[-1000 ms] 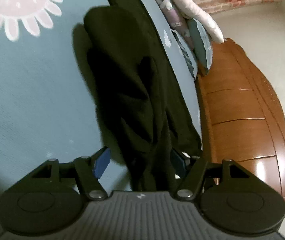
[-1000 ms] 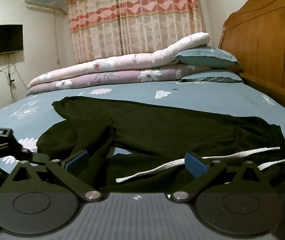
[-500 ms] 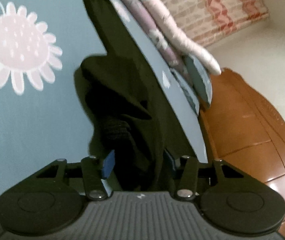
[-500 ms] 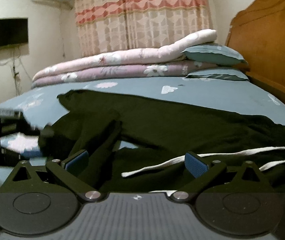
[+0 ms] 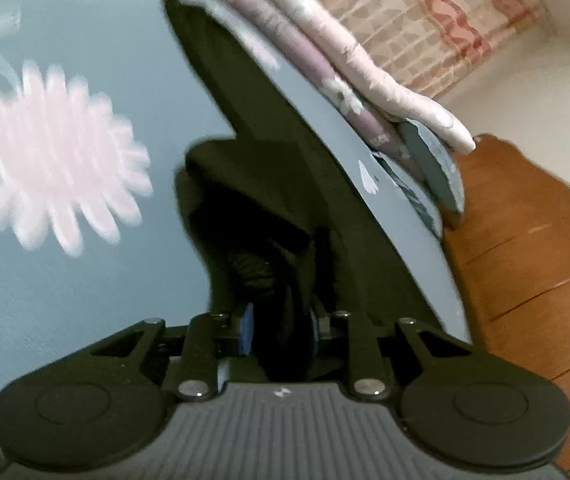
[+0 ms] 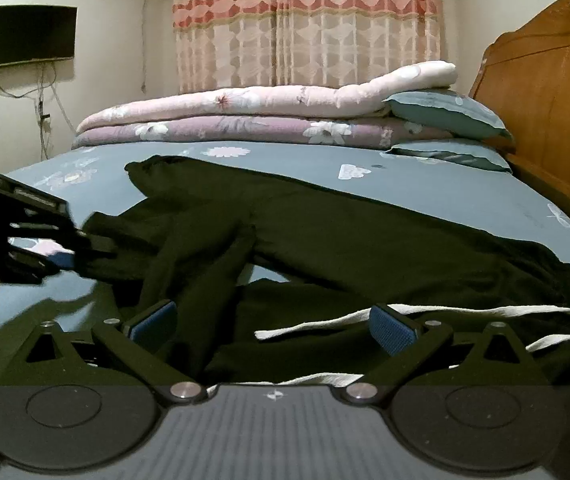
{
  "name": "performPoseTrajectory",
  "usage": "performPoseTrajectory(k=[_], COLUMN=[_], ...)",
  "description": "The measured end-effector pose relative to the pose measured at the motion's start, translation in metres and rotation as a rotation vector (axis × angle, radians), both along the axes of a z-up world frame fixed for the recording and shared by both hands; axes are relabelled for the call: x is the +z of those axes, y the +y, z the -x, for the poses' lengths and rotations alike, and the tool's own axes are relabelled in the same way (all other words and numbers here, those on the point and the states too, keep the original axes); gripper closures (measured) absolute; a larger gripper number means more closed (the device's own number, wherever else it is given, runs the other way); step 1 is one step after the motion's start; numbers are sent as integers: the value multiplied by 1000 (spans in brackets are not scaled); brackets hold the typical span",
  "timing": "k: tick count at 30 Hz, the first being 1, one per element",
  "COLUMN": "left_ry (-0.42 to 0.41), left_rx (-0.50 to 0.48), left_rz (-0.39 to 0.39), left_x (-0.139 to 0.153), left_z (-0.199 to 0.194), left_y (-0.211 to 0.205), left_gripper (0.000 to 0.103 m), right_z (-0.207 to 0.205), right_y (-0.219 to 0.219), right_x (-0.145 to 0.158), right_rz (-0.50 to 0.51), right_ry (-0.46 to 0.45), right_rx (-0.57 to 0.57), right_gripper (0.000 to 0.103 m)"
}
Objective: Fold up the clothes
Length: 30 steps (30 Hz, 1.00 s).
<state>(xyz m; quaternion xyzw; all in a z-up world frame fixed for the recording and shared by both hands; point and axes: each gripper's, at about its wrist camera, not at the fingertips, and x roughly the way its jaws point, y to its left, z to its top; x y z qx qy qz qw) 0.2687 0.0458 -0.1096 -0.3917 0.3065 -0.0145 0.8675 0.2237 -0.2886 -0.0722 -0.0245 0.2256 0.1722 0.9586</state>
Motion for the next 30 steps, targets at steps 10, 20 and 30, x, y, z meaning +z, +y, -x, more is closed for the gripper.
performPoseTrajectory(k=[10, 20, 30], left_ry=[3, 58, 93], left_rx=[56, 122, 194], left_rz=[-328, -484, -547], left_x=[65, 105, 131], left_z=[26, 51, 71], left_y=[53, 99, 135], left_gripper=[82, 82, 82], right_z=[-1, -2, -1], right_y=[0, 0, -2], right_x=[0, -1, 1], right_rz=[5, 3, -18], right_ry=[-2, 1, 3], right_rx=[-4, -5, -1], right_gripper=[0, 0, 0])
